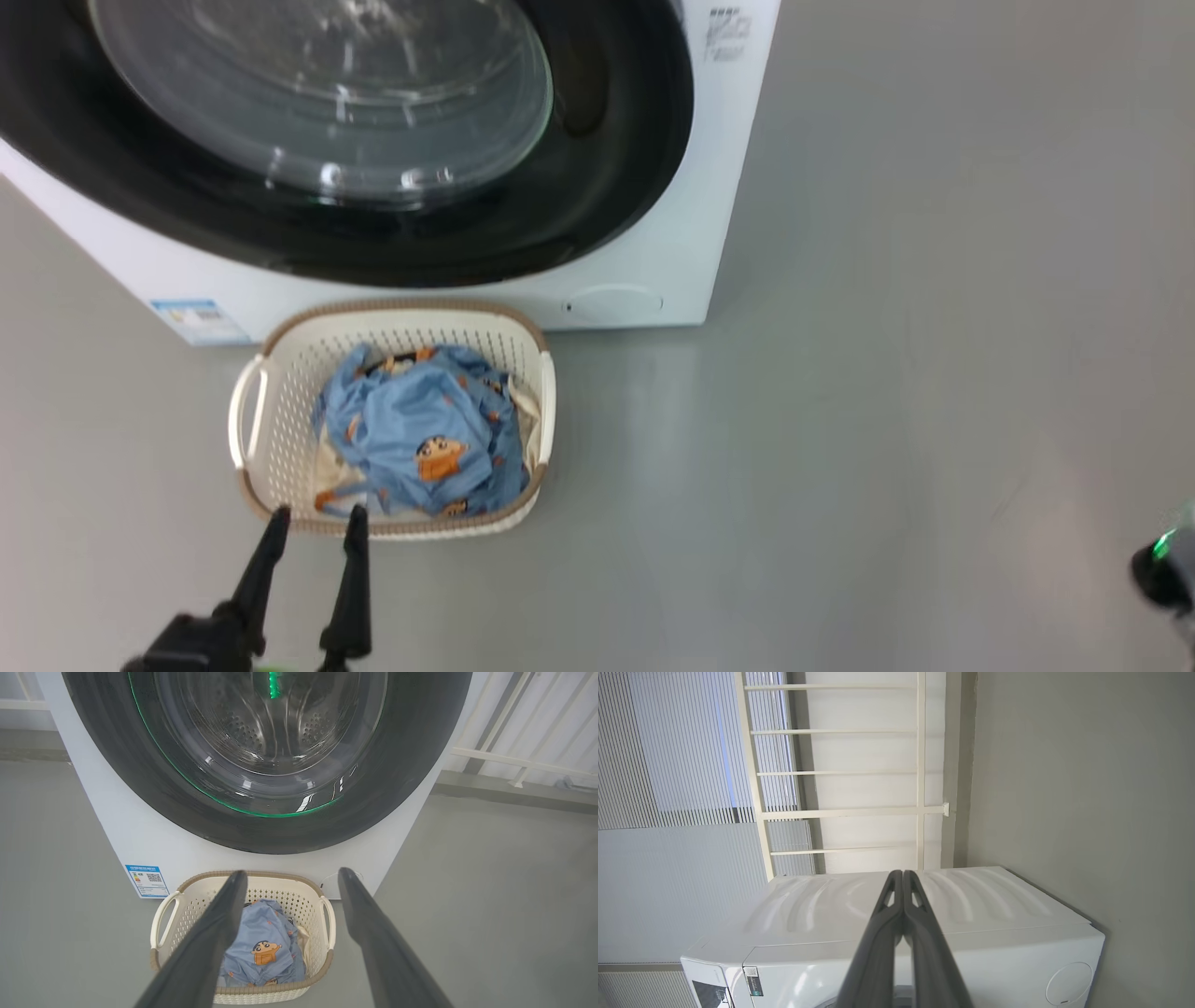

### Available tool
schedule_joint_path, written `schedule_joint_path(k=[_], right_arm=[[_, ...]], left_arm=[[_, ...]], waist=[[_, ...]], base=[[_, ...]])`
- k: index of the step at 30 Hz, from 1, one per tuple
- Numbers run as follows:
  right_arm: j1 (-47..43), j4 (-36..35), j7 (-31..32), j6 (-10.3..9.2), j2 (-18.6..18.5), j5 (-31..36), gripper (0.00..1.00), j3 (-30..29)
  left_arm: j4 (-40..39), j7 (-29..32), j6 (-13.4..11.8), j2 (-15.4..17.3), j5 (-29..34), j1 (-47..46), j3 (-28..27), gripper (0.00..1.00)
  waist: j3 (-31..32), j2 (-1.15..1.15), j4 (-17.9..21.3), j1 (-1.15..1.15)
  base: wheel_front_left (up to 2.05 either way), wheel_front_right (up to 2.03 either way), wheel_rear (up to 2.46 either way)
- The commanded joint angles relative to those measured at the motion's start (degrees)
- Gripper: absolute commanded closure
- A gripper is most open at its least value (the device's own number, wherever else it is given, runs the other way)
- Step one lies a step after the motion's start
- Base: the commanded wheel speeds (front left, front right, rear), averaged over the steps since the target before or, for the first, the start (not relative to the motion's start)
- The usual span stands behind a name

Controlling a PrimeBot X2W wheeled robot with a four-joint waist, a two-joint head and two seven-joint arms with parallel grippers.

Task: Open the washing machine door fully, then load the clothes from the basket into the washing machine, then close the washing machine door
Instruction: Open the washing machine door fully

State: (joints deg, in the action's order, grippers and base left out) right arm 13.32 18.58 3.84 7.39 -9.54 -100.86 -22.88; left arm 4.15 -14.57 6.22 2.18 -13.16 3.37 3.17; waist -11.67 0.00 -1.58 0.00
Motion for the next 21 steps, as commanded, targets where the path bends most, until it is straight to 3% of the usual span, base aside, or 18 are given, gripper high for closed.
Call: schedule_joint_path(k=[1,5,11,21], right_arm=[[3.6,-0.6,3.4,0.10,-2.6,-0.5,1.00,-0.4],[9.7,1.9,11.2,0.10,-5.9,0.6,1.00,-1.9],[20.2,2.9,19.1,0.10,-9.7,5.0,1.00,0.7],[34.4,0.3,27.6,0.10,-10.7,12.4,1.00,12.7]], left_arm=[[-2.3,-0.4,-0.3,0.7,-0.3,-2.8,-1.2,0.00],[-3.9,-0.4,-0.2,0.7,0.0,-5.1,-0.4,0.00],[-4.6,-0.4,0.2,0.7,1.0,-8.4,1.1,0.00],[-4.2,-0.4,0.4,0.7,0.0,-12.0,3.4,0.00]], waist=[[-4.9,0.00,-1.8,0.00],[-9.2,0.00,-2.9,0.00],[-15.0,0.00,-4.4,0.00],[-18.5,0.00,-5.7,0.00]], base=[[0.00,0.00,0.00],[0.00,0.00,0.00],[0.00,0.00,0.00],[0.00,0.00,0.00]])
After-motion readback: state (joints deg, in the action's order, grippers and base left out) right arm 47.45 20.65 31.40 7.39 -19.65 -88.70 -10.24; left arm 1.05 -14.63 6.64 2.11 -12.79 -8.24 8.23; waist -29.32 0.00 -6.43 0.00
